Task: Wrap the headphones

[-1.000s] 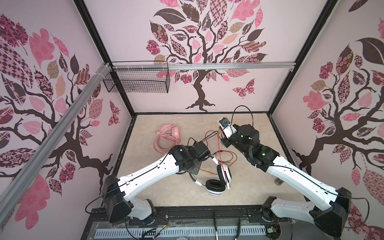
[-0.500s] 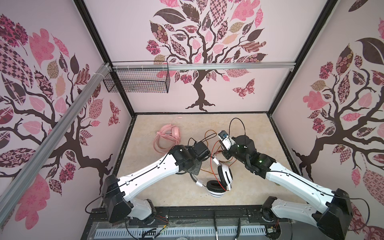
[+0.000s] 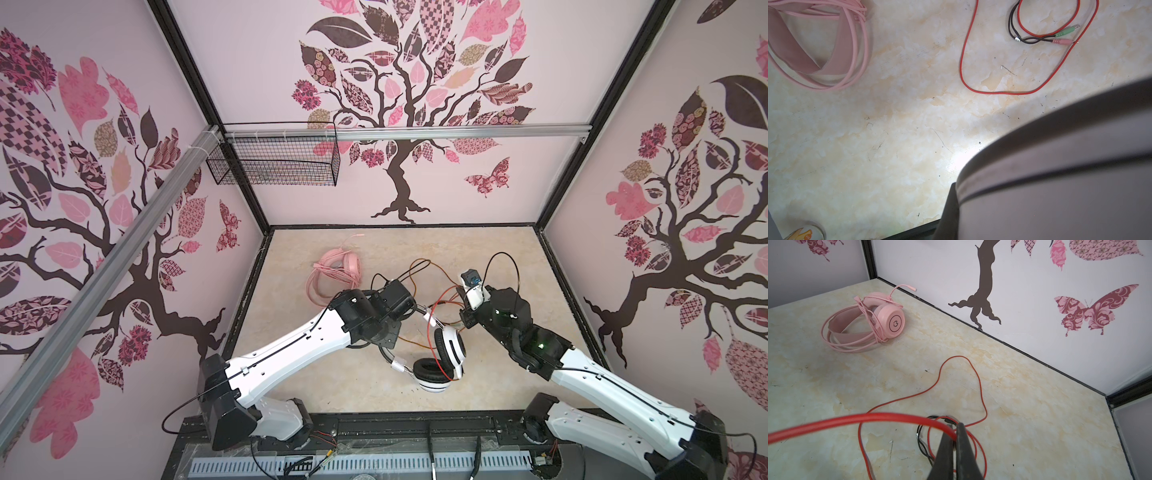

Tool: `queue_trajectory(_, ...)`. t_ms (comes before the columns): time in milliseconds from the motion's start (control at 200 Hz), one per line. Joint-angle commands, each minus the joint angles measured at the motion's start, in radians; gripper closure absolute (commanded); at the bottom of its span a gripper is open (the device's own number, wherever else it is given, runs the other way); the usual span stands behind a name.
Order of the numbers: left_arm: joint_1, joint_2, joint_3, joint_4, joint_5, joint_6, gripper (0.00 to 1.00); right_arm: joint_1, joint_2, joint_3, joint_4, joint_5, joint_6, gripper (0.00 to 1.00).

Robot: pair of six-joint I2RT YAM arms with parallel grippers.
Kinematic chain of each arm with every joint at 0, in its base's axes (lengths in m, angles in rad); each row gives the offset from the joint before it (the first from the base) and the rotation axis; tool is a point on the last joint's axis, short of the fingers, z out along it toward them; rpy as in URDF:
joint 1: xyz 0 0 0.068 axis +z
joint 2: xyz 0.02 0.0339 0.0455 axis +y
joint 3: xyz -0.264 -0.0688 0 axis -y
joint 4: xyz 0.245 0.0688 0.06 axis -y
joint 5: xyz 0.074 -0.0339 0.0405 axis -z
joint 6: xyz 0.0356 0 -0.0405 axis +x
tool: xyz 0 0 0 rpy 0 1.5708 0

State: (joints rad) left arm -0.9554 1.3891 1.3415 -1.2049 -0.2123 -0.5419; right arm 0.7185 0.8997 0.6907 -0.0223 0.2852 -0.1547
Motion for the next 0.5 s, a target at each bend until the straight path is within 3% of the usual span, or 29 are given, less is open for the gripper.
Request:
queue_trajectory(0,0.011,-0.034,0.035,0.057,0.049,-0.011,1.0,0.002,-0.018,-0.007,0.002,0.022,0.028,1.0)
queue_trajectory(495,0.106,-0.116,0.017,0.106,0.179,-0.001,1.0,0.002,-0.003,-0.088,0.025,0.003,0.088,1.0)
